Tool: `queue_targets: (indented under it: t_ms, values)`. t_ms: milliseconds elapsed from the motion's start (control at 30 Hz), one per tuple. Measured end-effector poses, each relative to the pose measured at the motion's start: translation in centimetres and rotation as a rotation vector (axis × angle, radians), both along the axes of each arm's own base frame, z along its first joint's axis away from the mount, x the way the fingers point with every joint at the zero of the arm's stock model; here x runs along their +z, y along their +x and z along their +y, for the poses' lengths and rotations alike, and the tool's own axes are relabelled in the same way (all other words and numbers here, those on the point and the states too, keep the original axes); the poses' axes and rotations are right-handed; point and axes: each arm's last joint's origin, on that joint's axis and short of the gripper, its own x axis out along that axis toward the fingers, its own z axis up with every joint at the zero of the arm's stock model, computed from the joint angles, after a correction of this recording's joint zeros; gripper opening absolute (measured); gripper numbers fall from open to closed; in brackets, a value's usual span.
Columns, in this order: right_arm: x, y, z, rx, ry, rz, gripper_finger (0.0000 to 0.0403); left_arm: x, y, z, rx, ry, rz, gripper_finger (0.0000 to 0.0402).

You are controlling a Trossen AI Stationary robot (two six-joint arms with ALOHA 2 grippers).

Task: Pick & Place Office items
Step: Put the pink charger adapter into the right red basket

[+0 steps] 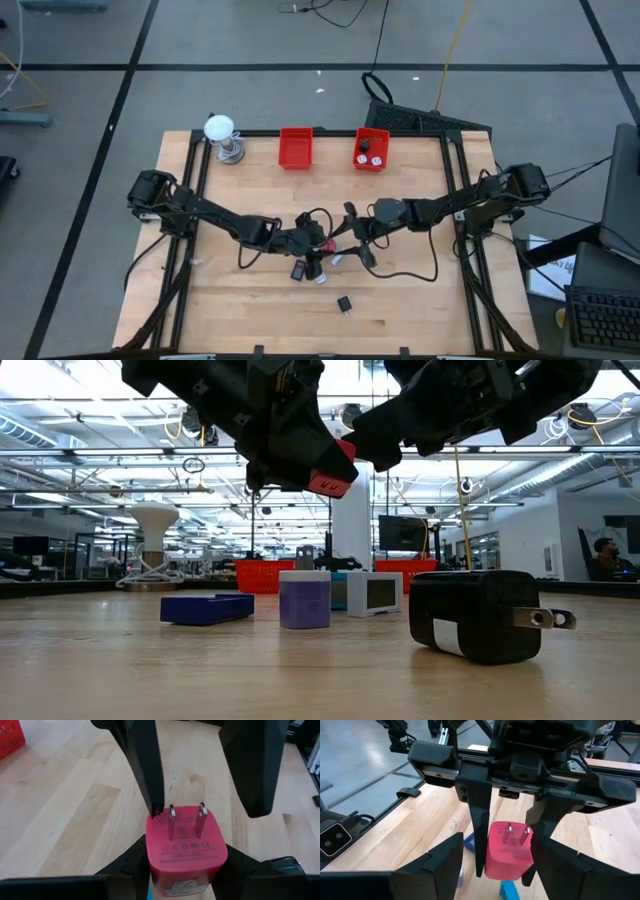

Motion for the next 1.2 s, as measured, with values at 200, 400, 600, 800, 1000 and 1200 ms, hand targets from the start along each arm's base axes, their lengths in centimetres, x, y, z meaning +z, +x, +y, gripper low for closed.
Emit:
queue_targets:
  t_ms: [200, 400, 600, 800, 1000, 1200]
  values:
    - [0.01, -0.01, 0.0, -0.002, -0.001, -0.001, 0.0206, 0.32, 0.15, -0.34, -0.015, -0.009, -0.04, 0.0151]
    - [-0.01, -0.01, 0.0, -0.004, -0.001, 0.0, 0.0204, 0.35, 0.17, -0.34, -0.016, -0.007, -0.043, 0.0151]
    - [0.05, 0.0, -0.03, -0.015, -0.004, -0.004, 0.0197, 0.53, 0.22, -0.7, -0.047, 0.031, -0.068, 0.0151]
    - [-0.09, 0.03, -0.18, -0.075, -0.019, 0.006, 0.0189, 0.7, 0.26, -0.77, -0.04, 0.091, -0.088, 0.0151]
    - [-0.04, 0.04, -0.18, -0.073, -0.026, -0.002, 0.0187, 0.76, 0.28, -0.79, -0.04, 0.108, -0.094, 0.0151]
    - [-0.05, 0.03, -0.18, -0.071, -0.026, -0.001, 0.0156, 0.74, 0.28, -0.77, -0.035, 0.103, -0.093, 0.0151]
